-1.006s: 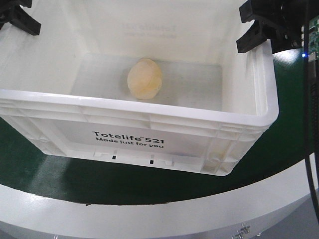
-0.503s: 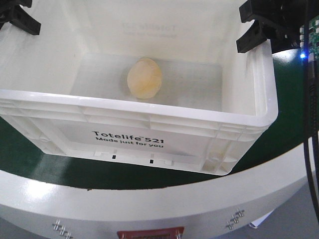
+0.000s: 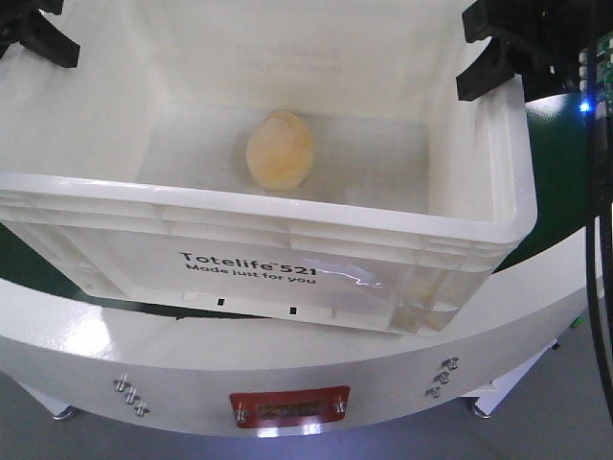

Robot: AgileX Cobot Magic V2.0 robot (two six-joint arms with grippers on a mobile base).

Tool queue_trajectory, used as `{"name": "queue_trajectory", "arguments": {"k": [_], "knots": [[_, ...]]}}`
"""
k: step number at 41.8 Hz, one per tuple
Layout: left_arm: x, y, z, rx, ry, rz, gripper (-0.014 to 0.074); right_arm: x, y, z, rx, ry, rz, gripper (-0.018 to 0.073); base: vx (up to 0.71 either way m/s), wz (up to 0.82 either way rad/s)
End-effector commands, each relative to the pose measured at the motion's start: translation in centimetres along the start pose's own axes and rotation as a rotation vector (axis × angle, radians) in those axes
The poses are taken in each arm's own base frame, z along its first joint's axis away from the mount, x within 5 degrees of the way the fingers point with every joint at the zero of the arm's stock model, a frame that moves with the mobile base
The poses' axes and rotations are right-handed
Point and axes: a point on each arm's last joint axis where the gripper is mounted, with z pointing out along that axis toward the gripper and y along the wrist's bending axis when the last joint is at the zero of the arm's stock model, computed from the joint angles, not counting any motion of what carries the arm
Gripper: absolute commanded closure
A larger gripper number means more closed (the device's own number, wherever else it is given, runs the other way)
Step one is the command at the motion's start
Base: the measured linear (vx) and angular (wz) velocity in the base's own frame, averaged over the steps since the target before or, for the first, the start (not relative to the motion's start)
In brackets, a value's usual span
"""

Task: Place moving items into box and shelve
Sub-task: 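Hold the tote with both grippers while the base turns away, then keep holding the tote with both grippers while driving forward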

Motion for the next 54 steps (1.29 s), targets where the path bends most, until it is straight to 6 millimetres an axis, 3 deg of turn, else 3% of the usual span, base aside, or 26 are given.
{"name": "queue_trajectory", "arguments": {"k": [1, 36, 54], "knots": [[-0.70, -3.52, -3.60, 0.192, -0.173, 0.002, 0.0597, -0.77, 3.08, -3.11, -0.227, -0.191, -0.017, 0.0563, -0.17, 0.15], [-0.70, -3.52, -3.60, 0.192, -0.173, 0.002, 0.0597, -0.77, 3.08, -3.11, -0.226, -0.191, -0.017, 0.0561, -0.20, 0.30], [-0.70, -3.52, -3.60, 0.192, -0.173, 0.002, 0.0597, -0.76, 3.07, -3.11, -0.225, -0.190, -0.017, 0.0561, -0.16, 0.60]]}}
